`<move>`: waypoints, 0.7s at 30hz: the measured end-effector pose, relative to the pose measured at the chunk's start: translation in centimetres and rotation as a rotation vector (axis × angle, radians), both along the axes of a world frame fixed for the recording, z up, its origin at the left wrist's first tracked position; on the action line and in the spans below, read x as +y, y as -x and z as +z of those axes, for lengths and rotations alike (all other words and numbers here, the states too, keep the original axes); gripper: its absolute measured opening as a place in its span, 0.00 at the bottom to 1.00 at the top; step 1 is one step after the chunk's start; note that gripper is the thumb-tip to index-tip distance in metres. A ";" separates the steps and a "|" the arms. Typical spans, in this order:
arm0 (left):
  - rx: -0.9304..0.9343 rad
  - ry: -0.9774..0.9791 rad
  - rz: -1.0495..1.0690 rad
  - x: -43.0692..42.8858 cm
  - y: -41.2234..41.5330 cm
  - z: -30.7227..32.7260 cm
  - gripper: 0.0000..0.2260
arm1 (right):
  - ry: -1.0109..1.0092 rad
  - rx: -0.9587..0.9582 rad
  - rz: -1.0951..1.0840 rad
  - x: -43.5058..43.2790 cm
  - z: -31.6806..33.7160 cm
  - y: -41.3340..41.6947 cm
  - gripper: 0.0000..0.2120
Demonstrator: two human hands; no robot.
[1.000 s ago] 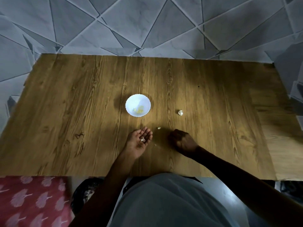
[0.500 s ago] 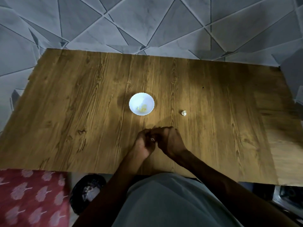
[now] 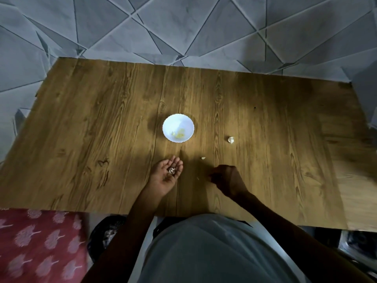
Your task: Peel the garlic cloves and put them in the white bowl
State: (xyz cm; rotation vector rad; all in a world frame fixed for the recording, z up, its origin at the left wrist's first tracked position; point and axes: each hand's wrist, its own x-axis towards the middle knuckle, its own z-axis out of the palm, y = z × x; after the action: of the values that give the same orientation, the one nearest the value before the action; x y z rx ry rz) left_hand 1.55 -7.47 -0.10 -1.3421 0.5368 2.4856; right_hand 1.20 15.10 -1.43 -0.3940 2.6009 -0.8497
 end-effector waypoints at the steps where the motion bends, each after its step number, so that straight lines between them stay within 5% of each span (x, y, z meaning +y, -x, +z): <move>1: -0.003 0.004 0.003 -0.2 0.0 0.0 0.12 | -0.016 0.022 0.039 -0.5 -0.3 -0.4 0.08; 10: 0.004 0.007 -0.030 -0.7 0.0 0.2 0.12 | -0.107 0.380 0.254 -3.2 -2.0 -1.3 0.06; 14: -0.001 0.019 -0.058 -0.6 0.0 -0.2 0.12 | -0.167 0.443 0.300 -3.9 -2.9 -1.6 0.14; 18: -0.004 0.039 -0.091 -0.5 0.1 -0.4 0.13 | -0.240 0.362 0.217 -4.4 -2.9 -1.6 0.15; 21: -0.005 0.043 -0.093 0.0 0.2 -0.4 0.13 | -0.026 0.201 -0.086 -5.1 -1.2 -1.3 0.06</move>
State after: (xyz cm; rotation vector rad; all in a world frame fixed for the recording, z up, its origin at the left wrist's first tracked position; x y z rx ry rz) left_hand 1.38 -7.47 -0.54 -1.3074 0.6395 2.4090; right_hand 2.53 10.02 -2.60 -0.3799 2.8292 -0.8433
